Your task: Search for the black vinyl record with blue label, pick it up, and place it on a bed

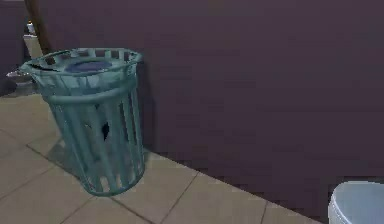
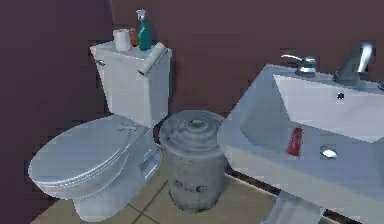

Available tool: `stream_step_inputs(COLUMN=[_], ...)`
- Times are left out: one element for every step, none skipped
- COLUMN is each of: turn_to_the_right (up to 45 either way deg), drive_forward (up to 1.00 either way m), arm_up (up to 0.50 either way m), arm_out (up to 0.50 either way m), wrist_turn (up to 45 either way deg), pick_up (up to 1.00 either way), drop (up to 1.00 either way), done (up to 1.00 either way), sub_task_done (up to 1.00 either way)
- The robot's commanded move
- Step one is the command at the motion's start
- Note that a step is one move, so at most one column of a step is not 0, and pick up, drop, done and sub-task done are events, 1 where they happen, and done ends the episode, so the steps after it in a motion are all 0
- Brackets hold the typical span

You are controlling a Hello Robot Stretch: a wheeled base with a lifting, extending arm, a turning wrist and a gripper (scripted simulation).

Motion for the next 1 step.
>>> stream_step_inputs(turn_to_the_right=[-45.0], drive_forward=[0.00], arm_up=[0.00], arm_out=[0.00], wrist_turn=[0.0], pick_up=[0.00], drop=[0.00], done=[0.00], sub_task_done=[0.00])
